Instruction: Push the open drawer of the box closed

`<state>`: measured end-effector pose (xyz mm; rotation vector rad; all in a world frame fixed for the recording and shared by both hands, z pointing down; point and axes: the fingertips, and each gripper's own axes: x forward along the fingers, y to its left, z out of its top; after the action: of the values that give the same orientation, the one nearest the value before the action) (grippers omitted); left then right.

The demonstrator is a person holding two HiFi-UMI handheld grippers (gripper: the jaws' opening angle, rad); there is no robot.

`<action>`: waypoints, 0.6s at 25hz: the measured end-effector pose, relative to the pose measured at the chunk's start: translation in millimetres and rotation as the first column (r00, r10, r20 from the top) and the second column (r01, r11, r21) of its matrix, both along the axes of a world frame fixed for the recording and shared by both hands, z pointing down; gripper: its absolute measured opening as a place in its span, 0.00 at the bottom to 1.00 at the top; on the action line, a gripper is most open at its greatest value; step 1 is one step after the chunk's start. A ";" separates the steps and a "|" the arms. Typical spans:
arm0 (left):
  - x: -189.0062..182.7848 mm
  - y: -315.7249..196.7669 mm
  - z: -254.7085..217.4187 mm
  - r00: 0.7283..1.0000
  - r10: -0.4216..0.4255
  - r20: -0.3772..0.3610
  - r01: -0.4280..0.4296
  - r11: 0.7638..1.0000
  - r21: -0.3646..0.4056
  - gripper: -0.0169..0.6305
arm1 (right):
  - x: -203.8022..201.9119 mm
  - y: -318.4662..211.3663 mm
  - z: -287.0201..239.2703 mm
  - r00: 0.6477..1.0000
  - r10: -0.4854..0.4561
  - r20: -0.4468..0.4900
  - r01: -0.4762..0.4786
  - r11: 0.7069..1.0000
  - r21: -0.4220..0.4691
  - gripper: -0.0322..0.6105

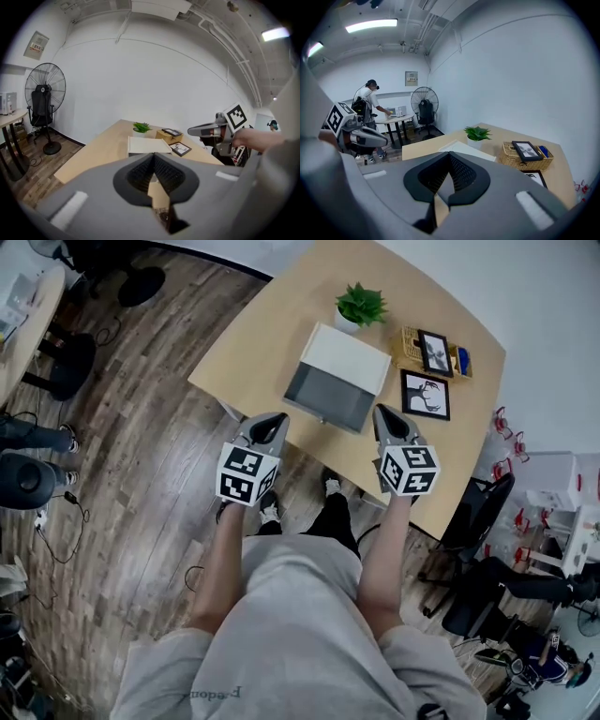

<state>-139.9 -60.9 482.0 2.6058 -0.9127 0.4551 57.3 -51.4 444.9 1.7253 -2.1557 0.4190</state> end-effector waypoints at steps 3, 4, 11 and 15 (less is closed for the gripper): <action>4.5 -9.1 -1.4 0.999 -0.048 -0.001 0.048 0.999 0.001 0.11 | 4.1 -20.2 4.1 0.997 -0.076 -0.019 0.076 0.997 -0.014 0.05; 8.2 -10.1 -1.1 0.998 -0.059 0.003 0.059 0.998 0.003 0.11 | 7.5 -26.4 6.4 0.994 -0.104 -0.028 0.103 0.994 -0.022 0.05; 38.4 -12.6 8.8 0.992 -0.113 0.048 0.113 0.994 0.006 0.11 | 30.9 -66.6 31.1 0.967 -0.255 0.008 0.255 0.965 -0.069 0.05; 46.3 -15.1 11.3 0.984 -0.158 0.077 0.157 0.987 0.010 0.11 | 37.3 -88.2 44.7 0.938 -0.347 0.014 0.347 0.933 -0.092 0.05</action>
<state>-93.6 -76.1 493.3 2.5103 -1.1364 0.5148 94.6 -139.6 489.7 1.2576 -2.3366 0.4114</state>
